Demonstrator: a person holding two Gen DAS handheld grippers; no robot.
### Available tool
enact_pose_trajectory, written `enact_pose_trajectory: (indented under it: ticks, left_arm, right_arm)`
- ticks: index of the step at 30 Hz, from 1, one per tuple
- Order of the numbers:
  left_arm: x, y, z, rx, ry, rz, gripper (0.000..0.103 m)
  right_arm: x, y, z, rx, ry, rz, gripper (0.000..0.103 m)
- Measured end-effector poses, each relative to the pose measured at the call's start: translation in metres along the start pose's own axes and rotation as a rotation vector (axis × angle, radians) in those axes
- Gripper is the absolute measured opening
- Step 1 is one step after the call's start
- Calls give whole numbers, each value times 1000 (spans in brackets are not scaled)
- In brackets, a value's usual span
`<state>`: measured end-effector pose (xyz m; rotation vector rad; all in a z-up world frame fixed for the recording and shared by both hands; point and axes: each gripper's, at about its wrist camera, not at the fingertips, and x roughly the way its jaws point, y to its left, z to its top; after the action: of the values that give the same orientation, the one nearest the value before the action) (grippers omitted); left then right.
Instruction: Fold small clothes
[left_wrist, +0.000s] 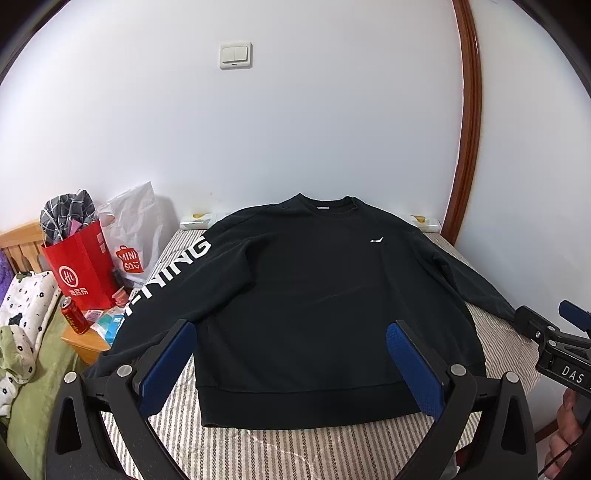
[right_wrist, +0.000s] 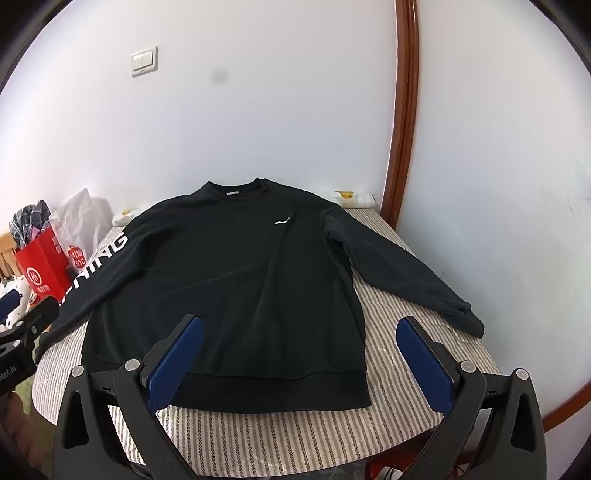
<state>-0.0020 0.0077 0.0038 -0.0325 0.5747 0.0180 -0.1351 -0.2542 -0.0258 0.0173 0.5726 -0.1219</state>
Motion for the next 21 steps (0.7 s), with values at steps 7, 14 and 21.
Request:
enact_pose_trajectory:
  ticks: [7,14,21]
  left_arm:
    - [0,5,0,-5,3,2,103]
    - [-2,4,1,1,-3,5,103]
    - [-2,2,1,5,-5,4,103]
  right_arm:
    - [0,1,-1,-2,-2,2,103]
    - [0,3,1,-9,-5,4,103]
    - [-2,3,0,-2,-8,0,103]
